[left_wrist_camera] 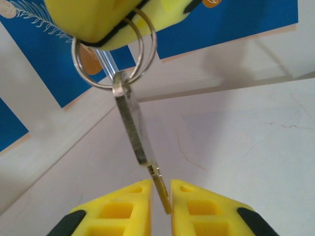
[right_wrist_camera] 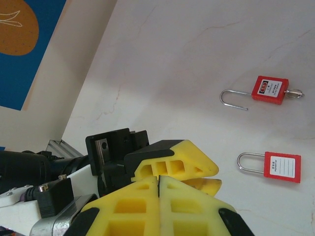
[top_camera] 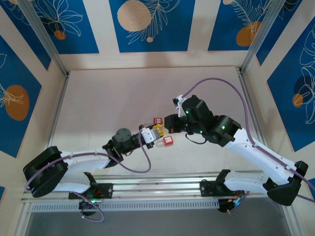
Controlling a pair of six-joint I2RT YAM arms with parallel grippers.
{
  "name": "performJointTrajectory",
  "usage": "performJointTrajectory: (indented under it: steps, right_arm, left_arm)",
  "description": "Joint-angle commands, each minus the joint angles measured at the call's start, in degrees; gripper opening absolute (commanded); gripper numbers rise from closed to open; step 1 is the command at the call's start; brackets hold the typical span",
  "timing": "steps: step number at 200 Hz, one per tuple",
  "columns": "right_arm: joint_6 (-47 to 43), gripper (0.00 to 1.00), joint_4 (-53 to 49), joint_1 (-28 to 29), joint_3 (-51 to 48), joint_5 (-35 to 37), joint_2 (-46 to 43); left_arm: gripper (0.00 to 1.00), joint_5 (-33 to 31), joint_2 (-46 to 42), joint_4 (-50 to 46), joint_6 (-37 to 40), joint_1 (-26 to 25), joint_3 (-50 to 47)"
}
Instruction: Unlock with the key
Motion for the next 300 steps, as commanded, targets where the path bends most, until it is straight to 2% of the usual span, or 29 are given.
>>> performJointTrajectory:
  steps: [1,55,78,116,150,190,212,240,276,300]
  right_arm:
    - [0.9,0.0,-1.2,-0.2,0.1,1.2,-1.0]
    - [1.2,0.0,-2.2,-1.0,-1.1,2.9,-2.1]
    - [1.1,0.0,-1.6,-2.2,-2.3,2.4,-3.1]
    - [1.1,0.0,-0.3,-4.0,-3.9,0.4,-3.3]
    - [1.2,0.0,1.4,-6.2,-4.7,-2.2,-3.4]
    - [1.3,0.0,1.6,-8.6,-5.6,-3.2,-2.6]
    - [1.7,0.0,3.8,-10.7,-7.7,-6.3,-3.5]
    - [1.5,0.14,6.3,-13.1,-10.2,-9.1,-5.4]
    - [-5.0,0.39,11.5,-15.3,-15.1,-10.3,-10.7]
    - [-10.0,0.59,18.1,-16.6,-21.9,-10.3,-16.8]
  left_arm:
    - [0.13,1.3,-1.3,0.6,-0.8,-0.1,0.3]
    - [0.0,1.8,-1.6,0.1,-1.5,-0.1,0.5]
    - [0.0,2.0,-2.3,-2.1,-3.1,-0.1,1.1]
    - [0.0,3.2,-3.4,-12.5,-3.8,-0.1,4.6]
    - [0.0,4.7,-3.4,-15.8,-6.7,-0.1,6.3]
    - [0.0,5.8,-3.3,-25.0,-9.6,-0.1,10.8]
    - [0.0,5.0,-3.5,-26.7,-10.5,-0.1,11.6]
    - [0.0,6.4,-2.9,-31.7,-11.1,-0.1,13.9]
    - [0.0,6.8,-1.4,-41.6,-10.4,0.1,18.6]
    - [0.0,7.5,-0.6,-46.9,-9.9,0.9,21.5]
